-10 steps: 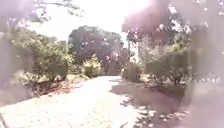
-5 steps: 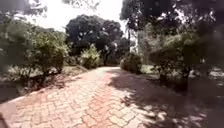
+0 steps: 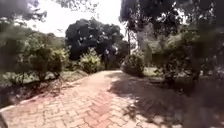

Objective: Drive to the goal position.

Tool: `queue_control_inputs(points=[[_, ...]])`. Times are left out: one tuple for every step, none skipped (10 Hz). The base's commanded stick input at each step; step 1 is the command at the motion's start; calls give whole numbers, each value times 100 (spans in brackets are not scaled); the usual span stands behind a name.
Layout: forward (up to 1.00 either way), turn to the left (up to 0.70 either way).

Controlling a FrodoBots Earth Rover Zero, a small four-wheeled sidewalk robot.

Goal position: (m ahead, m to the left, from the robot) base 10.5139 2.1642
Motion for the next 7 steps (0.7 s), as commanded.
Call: queue_control_inputs(points=[[70, 0], [70, 0], [70, 0], [70, 0], [70, 0], [70, 0], [70, 0]])
